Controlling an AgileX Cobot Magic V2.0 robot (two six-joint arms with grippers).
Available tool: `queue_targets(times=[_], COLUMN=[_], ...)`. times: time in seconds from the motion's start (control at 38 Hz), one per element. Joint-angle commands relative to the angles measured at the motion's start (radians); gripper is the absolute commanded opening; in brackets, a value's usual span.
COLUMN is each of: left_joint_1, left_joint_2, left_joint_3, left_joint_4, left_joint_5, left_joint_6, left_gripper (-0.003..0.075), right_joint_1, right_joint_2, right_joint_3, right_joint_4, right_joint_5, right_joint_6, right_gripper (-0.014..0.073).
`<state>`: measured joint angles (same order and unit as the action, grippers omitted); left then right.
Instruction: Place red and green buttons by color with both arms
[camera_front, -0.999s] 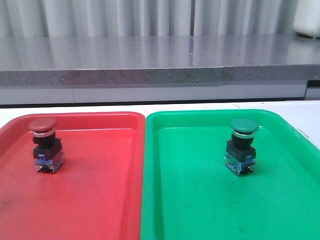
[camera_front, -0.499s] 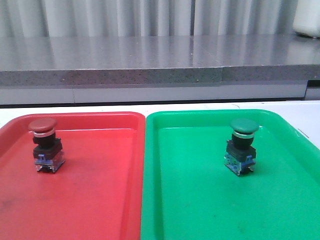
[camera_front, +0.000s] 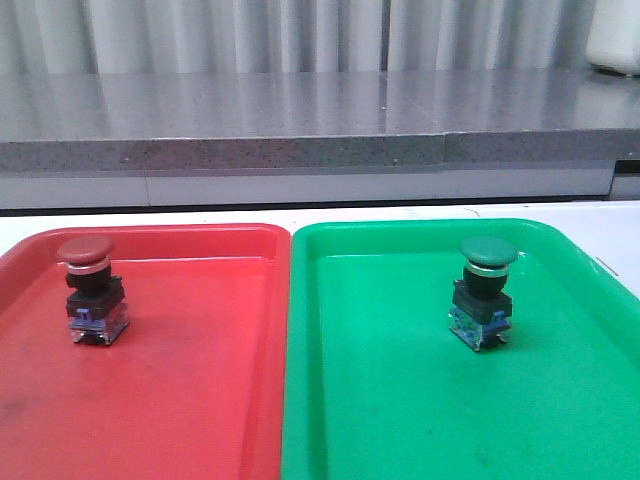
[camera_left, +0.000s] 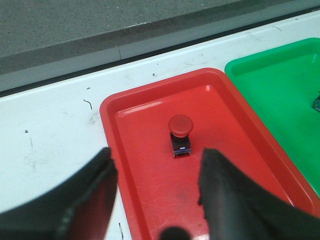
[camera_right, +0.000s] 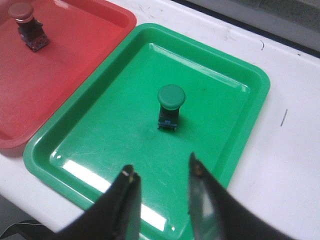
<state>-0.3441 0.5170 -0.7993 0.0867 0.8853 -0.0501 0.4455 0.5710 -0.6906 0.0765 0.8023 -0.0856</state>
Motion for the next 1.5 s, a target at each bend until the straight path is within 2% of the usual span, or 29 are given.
queue_targets(times=[0.0,0.08,0.13,0.63,0.76,0.92,1.13,1.47], left_joint_1=[0.001,0.001,0.001,-0.010,0.044,0.158,0.279,0.322], left_joint_2=[0.004,0.004,0.004,-0.027,-0.082,-0.181,-0.335,-0.531], left_joint_3=[-0.027,-0.027,-0.027,0.000,0.074,0.192,0.454,0.785], left_joint_4=[-0.002,-0.002,-0.002,-0.012,-0.017,-0.001,-0.087,-0.139], left_joint_5=[-0.068,-0.068,-0.068,-0.080,-0.120,-0.245,-0.532,-0.865], left_joint_6=[0.002,0.002,0.004,0.004,0.004,0.004,0.004,0.004], left_gripper=[0.0088,-0.0020,-0.0020,-0.0020,-0.0020,-0.0020,-0.0020,-0.0020], right_joint_1=[-0.001,-0.001,-0.001,-0.001,-0.001,-0.001,-0.001,-0.001], right_joint_2=[0.000,0.000,0.000,0.000,0.000,0.000,0.000,0.000], right_joint_3=[-0.025,-0.025,-0.025,-0.025,-0.025,-0.025,-0.025,-0.025], right_joint_4=[-0.007,-0.007,-0.007,-0.007,-0.007,-0.007,-0.007,-0.007], right_joint_5=[-0.058,-0.057,-0.057,-0.056,-0.051,-0.049,-0.049,-0.049], right_joint_6=[-0.007,-0.007,-0.007,-0.007,-0.007,-0.007,-0.007,-0.007], right_gripper=[0.0039,-0.0066,-0.0113,-0.0108,-0.0108,-0.0108,-0.0108,-0.0108])
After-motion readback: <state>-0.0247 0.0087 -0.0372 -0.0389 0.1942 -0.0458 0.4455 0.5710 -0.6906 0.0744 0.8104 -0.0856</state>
